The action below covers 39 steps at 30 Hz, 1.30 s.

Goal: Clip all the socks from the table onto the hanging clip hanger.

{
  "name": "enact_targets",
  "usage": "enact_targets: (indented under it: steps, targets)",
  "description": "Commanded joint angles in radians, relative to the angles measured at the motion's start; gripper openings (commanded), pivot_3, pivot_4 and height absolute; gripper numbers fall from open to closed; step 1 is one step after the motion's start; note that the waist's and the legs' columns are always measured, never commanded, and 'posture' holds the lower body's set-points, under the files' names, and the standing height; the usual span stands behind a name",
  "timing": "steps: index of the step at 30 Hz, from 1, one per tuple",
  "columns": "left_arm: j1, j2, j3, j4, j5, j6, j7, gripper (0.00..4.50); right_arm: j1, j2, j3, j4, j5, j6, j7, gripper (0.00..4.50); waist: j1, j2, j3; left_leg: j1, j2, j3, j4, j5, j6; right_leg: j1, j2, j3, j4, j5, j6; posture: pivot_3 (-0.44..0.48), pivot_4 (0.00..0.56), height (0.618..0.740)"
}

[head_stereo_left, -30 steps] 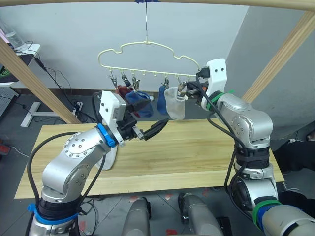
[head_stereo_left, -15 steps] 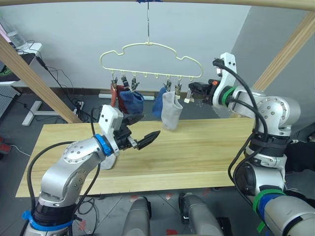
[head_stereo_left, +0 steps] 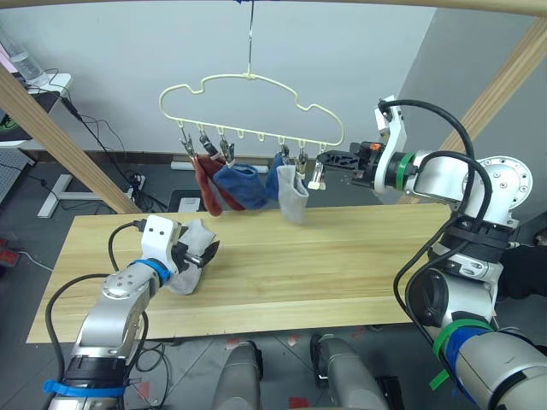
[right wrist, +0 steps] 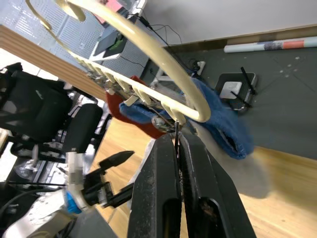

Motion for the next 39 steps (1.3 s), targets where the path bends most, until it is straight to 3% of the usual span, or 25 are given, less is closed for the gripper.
enact_targets:
  steps: [1,9,23,26,32,39]
  targets:
    - [-0.059,-0.015,0.024,0.135,0.028,0.005,0.039,4.5,-0.045,-0.008,-0.021,-0.002,0.134,0.008,-0.044,0.04,-0.001,-0.001,0.0,-0.001,0.001,0.0,0.001,0.0,0.0,0.0,0.001,-0.001,0.0,0.0,0.0,-0.013,0.243,0.74]
    - [-0.131,0.003,0.044,0.327,-0.01,0.041,-0.07,4.5,-0.055,-0.041,-0.018,0.04,0.304,0.008,-0.176,0.04,-0.02,-0.001,0.0,-0.005,0.001,0.001,0.0,0.0,0.0,-0.005,0.0,0.0,0.001,0.003,-0.004,-0.028,0.238,0.74]
    - [-0.221,0.041,-0.028,0.532,0.128,-0.051,-0.088,4.5,-0.061,-0.042,-0.024,0.069,0.41,0.008,-0.309,0.04,-0.026,-0.001,0.0,-0.003,0.001,0.001,0.001,0.0,0.0,-0.005,0.0,0.001,0.005,0.003,-0.004,-0.031,0.242,0.74]
    - [-0.231,0.037,-0.023,0.548,0.131,-0.052,-0.087,4.01,-0.062,-0.038,-0.029,0.075,0.42,0.008,-0.326,0.0,-0.026,-0.001,0.0,-0.003,0.001,0.001,0.001,0.0,0.0,-0.005,0.0,0.001,0.005,0.003,-0.004,-0.03,0.246,0.74]
    - [-0.197,0.031,-0.028,0.473,0.126,-0.019,-0.109,2.61,-0.062,-0.02,-0.046,0.088,0.422,0.008,-0.356,0.0,-0.026,-0.001,0.0,-0.003,0.001,0.001,0.001,0.0,0.0,-0.005,0.0,0.0,0.005,0.003,-0.004,-0.029,0.257,0.74]
    - [-0.139,0.048,-0.024,0.345,0.108,0.024,-0.159,1.46,-0.056,-0.013,-0.052,0.097,0.417,0.008,-0.36,0.0,-0.026,-0.001,0.0,-0.003,0.001,0.001,0.001,0.0,0.0,-0.005,0.0,0.0,0.005,0.003,-0.004,-0.018,0.266,0.74]
